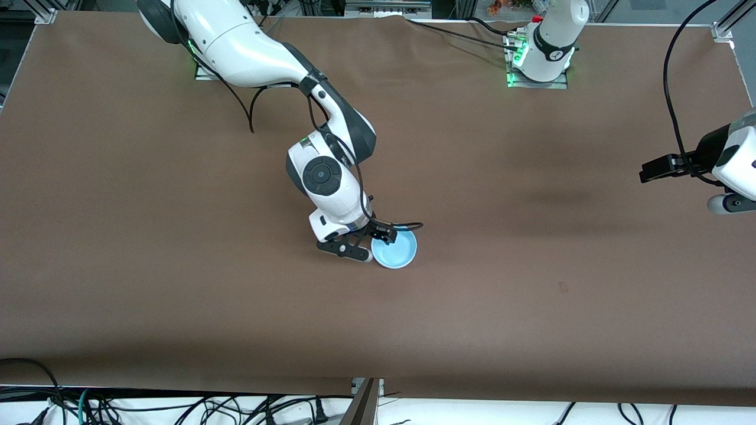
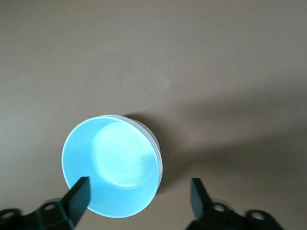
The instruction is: Stack pink and blue bowls on white bowl
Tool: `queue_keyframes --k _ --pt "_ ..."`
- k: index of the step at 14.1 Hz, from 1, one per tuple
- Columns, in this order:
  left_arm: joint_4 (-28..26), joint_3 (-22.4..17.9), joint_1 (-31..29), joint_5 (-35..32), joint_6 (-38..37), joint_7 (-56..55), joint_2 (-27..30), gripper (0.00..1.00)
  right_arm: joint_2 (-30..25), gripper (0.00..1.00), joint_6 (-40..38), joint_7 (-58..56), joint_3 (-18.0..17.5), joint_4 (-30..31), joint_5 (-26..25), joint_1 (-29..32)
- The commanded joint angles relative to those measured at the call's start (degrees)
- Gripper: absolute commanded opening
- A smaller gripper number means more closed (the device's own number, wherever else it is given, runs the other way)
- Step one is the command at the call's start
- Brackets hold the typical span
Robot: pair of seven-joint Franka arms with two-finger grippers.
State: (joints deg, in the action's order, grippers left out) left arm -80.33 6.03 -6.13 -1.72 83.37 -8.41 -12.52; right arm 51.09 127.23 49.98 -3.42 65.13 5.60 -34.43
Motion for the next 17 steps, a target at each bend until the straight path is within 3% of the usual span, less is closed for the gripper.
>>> queue_keyframes --k 1,5,8,11,14,17 --pt "1.58 -0.06 0.42 -0.3 -0.4 1.29 -0.58 1.0 -3.45 1.0 -4.34 -3.39 -0.09 -0.18 -0.06 2.52" --pt "1.75 0.03 0.59 -0.3 -0.4 1.29 -0.67 1.0 -8.27 1.0 -9.87 -5.15 1.04 0.0 -0.94 5.16" --pt "2.01 0.03 0.59 -0.3 -0.31 1.29 -0.67 1.0 -14.16 1.0 -21.1 -13.04 4.56 0.26 -0.24 6.74" --pt "2.1 0.03 0.59 -0.21 -0.4 1.29 -0.84 1.0 -19.78 1.0 -31.65 -21.22 5.18 0.09 -0.23 10.25" --pt "2.1 0.03 0.5 -0.21 -0.4 1.29 -0.84 1.0 -25.41 1.0 -37.83 -26.57 8.07 0.26 -1.03 11.05" --pt "2.1 -0.06 0.5 -0.21 -0.4 1.29 -0.84 1.0 -31.37 1.0 -44.93 -32.64 7.73 4.11 -0.68 16.04"
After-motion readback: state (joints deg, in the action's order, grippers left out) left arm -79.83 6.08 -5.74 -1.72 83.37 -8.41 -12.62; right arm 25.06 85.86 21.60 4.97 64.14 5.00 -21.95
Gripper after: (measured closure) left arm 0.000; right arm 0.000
